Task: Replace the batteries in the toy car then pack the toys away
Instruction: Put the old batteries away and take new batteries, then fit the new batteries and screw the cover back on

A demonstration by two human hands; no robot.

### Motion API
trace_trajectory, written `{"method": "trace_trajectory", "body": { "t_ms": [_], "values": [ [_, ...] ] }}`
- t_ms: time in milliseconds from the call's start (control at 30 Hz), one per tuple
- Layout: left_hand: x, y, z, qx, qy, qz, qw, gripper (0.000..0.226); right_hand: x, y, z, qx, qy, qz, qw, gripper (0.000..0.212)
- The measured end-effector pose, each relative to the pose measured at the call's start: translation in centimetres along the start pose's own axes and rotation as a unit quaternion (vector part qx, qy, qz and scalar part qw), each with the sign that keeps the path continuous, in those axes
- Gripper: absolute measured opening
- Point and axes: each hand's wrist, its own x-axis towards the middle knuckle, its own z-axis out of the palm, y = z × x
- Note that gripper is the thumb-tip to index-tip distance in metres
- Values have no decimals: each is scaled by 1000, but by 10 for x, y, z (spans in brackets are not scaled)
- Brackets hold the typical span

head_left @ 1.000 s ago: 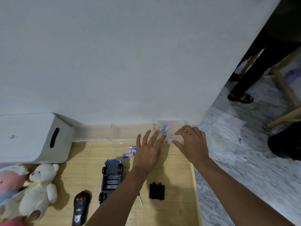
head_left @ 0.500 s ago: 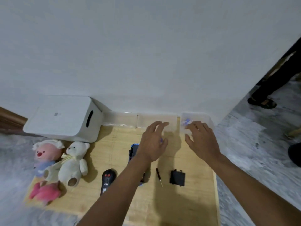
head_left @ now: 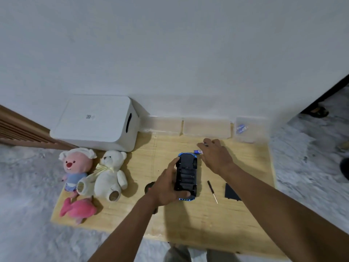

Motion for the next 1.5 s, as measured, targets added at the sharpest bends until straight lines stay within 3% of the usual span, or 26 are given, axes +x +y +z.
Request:
{"method": "trace_trajectory", "body": {
  "t_ms": [467, 633, 967, 1233, 1500],
  "values": [
    [17, -18, -9, -53, -3, 10, 999, 112, 8, -5, 2, 32, 37, 24, 999, 33],
    [18, -19, -15, -54, -14, 11, 998, 108, 10, -4, 1, 51, 51, 40, 997, 17],
    [20, -18, -21, -40, -10, -1, 999, 108, 7, -7, 0, 75, 115, 59, 989, 30],
    [19, -16, -22, -40, -11, -2, 999, 108, 6, 2, 5, 249, 159, 146, 944, 24],
    [20, -16, -22, -44, -18, -5, 999, 109, 8, 1, 10, 220, 129, 157, 954, 28]
  ]
}}
